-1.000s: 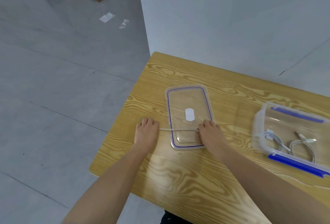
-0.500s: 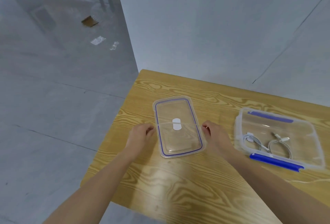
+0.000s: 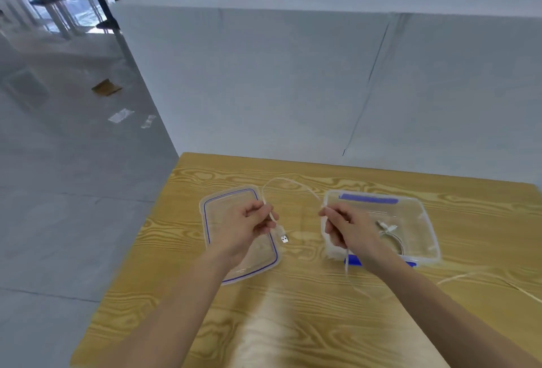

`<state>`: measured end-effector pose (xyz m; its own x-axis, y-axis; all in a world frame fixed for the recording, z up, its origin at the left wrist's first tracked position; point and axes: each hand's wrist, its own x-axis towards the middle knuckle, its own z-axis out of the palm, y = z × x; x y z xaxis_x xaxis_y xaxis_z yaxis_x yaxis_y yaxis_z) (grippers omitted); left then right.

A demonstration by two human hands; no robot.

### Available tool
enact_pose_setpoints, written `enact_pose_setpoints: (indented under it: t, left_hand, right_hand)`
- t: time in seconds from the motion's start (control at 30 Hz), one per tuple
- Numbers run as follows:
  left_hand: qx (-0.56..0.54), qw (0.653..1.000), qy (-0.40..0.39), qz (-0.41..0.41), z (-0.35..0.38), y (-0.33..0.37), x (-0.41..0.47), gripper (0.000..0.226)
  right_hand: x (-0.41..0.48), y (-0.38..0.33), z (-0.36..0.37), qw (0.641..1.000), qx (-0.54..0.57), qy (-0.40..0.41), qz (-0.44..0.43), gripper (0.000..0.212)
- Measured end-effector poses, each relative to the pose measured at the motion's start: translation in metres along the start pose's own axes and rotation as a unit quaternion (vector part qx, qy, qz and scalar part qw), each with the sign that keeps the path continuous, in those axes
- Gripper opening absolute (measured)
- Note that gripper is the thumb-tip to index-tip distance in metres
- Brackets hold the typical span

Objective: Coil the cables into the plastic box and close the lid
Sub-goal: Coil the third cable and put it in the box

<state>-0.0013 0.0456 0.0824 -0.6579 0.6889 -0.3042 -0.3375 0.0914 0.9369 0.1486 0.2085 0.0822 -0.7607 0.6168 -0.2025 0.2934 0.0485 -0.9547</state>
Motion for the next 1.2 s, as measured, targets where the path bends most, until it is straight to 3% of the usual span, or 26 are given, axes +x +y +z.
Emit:
enact_pose_setpoints:
  t: [0.23,0.47,0.57,0.73,0.9,1.2]
  left_hand:
    - [-0.209,0.974,-0.044,-0.081,0.086,0.002,-0.015,0.015]
    - [-0.302,0.947,-0.043,-0.097,0.149,-0.005,-0.024,0.010]
    - [-0.342,0.935,-0.036,-0.090,0.174,-0.001,-0.030,0.015]
    - [-0.398,0.914,-0.031,-0.075,0.204,0.005,-0.037,0.016]
    - [-0.339,0.940,-0.023,-0.043,0.224,0.002,-0.041,0.016]
    - [-0.053,0.998,0.020,0.021,0.217,0.006,-0.042,0.007]
  right_hand:
    - [-0.027,0.001,-0.043,0.987,0.159,-0.015,0.029,0.024]
    - [-0.040,0.001,-0.069,0.914,0.401,-0.006,0.058,0.023]
    - [-0.046,-0.002,-0.081,0.900,0.435,-0.006,0.032,0.023]
    - [-0.056,-0.007,-0.100,0.907,0.416,-0.060,-0.022,0.026]
    - [-0.056,-0.009,-0.109,0.913,0.404,-0.043,-0.035,0.028]
    - [-0.053,-0.014,-0.125,0.918,0.397,0.008,-0.025,0.018]
